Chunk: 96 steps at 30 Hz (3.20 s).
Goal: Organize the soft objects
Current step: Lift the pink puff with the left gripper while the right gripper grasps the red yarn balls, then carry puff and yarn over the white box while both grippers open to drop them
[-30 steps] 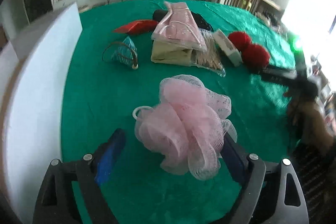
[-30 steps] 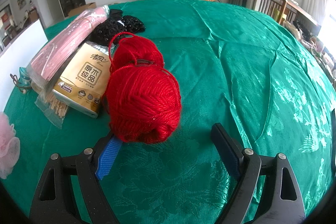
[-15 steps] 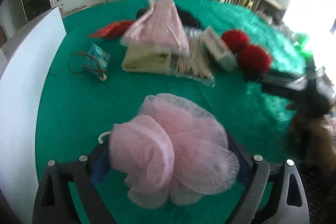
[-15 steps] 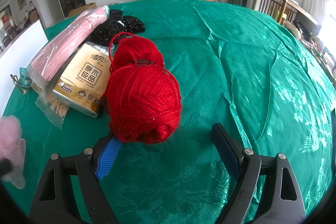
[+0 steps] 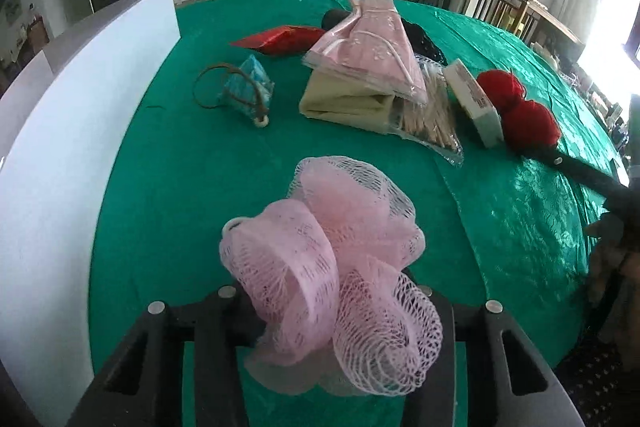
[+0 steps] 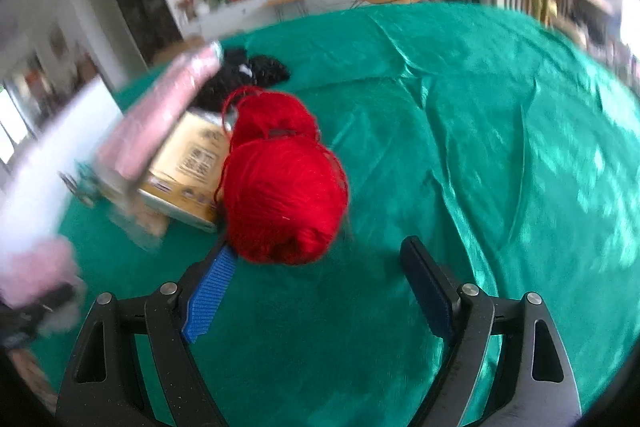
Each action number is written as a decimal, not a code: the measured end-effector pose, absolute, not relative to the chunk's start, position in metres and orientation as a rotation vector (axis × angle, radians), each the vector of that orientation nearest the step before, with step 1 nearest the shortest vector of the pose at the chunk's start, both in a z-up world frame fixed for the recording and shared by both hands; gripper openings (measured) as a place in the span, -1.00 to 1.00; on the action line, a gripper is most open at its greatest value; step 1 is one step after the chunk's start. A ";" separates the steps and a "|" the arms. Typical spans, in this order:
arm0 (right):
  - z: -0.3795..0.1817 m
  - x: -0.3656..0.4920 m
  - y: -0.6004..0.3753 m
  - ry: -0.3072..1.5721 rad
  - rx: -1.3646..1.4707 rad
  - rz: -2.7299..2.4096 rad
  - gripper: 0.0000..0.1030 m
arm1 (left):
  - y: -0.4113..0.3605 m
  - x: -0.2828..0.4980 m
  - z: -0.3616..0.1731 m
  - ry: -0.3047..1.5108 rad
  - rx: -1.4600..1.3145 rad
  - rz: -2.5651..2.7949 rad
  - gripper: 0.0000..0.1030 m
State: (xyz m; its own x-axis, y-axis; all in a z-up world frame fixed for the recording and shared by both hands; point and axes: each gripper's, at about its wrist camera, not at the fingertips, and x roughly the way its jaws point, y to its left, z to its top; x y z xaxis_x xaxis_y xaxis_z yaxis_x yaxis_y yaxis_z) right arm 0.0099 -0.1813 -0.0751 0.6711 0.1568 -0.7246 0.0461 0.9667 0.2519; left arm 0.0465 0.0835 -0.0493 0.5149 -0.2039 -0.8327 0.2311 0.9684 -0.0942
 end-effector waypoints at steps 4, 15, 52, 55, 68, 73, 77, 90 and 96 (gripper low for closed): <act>-0.075 0.007 -0.184 0.826 0.317 0.065 0.66 | 0.089 0.044 -0.058 0.993 0.014 -0.274 0.06; -0.079 0.011 -0.139 0.869 0.044 0.032 0.66 | 0.060 0.052 -0.074 0.954 0.112 -0.223 1.00; -0.020 0.046 -0.184 1.132 0.133 0.119 -0.11 | 0.091 0.043 -0.026 1.000 -0.016 -0.348 -0.27; -0.012 0.031 -0.187 1.123 0.177 0.131 -0.11 | 0.097 0.037 -0.012 1.005 -0.074 -0.377 -0.27; 0.120 0.021 0.024 0.900 0.261 0.716 -0.10 | 0.263 0.009 0.111 0.759 -0.116 -0.013 -0.25; 0.129 0.036 0.135 0.915 0.273 0.910 0.03 | 0.347 -0.004 0.105 0.764 -0.137 0.256 0.80; 0.094 0.058 0.196 1.003 0.311 0.924 0.36 | 0.386 -0.011 0.075 0.802 -0.139 0.414 1.00; 0.049 0.041 0.071 0.843 0.116 0.533 0.36 | 0.317 0.005 0.077 0.778 -0.095 0.232 1.00; 0.009 0.000 -0.028 0.800 0.029 0.248 0.36 | 0.198 0.013 0.065 0.832 -0.090 -0.105 1.00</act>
State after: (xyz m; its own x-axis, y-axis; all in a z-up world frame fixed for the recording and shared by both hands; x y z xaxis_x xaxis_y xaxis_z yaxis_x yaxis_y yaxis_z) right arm -0.0002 -0.0278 0.0095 0.6692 0.2313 -0.7061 -0.2091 0.9705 0.1197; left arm 0.0128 0.1982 0.0650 0.6690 -0.1283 -0.7321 0.0577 0.9910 -0.1209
